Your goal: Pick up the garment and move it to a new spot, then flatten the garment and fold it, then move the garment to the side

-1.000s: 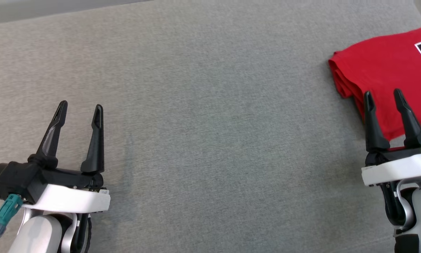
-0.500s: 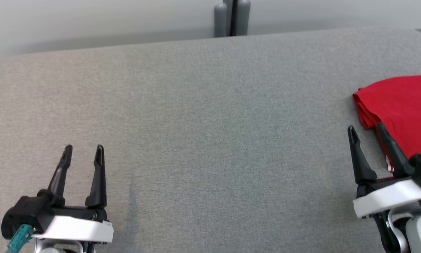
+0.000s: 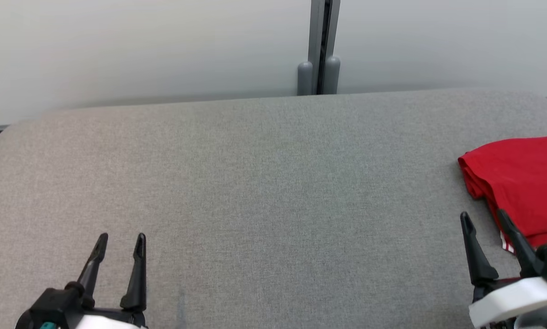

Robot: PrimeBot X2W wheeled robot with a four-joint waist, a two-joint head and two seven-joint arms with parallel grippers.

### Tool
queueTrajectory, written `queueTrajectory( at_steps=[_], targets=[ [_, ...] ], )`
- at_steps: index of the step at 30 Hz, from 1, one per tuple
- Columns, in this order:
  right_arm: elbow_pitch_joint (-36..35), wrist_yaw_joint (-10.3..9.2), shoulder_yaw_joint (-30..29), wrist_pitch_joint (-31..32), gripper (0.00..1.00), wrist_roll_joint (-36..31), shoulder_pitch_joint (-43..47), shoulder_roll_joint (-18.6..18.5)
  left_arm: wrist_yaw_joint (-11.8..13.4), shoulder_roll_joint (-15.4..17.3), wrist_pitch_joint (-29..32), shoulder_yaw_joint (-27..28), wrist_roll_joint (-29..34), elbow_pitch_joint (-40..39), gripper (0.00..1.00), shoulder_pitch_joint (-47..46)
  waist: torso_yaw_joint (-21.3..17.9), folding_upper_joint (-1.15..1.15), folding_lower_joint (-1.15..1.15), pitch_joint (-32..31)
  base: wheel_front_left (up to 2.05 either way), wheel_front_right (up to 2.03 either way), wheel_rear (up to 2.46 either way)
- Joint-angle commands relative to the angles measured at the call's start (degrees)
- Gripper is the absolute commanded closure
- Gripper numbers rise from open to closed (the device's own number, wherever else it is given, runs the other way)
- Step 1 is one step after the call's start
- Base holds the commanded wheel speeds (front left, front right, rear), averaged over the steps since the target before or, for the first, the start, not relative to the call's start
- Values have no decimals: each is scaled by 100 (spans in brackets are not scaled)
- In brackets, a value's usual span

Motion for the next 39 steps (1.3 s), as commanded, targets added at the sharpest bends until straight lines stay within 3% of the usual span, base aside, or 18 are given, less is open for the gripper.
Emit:
queueTrajectory(
  at_steps=[1,12,39],
  targets=[
    [-56,-2,-46,33,0,-23,97,4,-24,47,9,0,-46,19,0,77,9,0,0,-116,0,0,0],
    [-413,-2,-113,237,0,-126,556,63,55,71,139,-56,-111,-26,0,301,82,0,0,-363,0,0,0],
    [-653,-2,-179,320,0,-172,637,136,183,144,183,-73,-145,-39,0,229,96,0,0,-355,0,0,0]
  ],
)
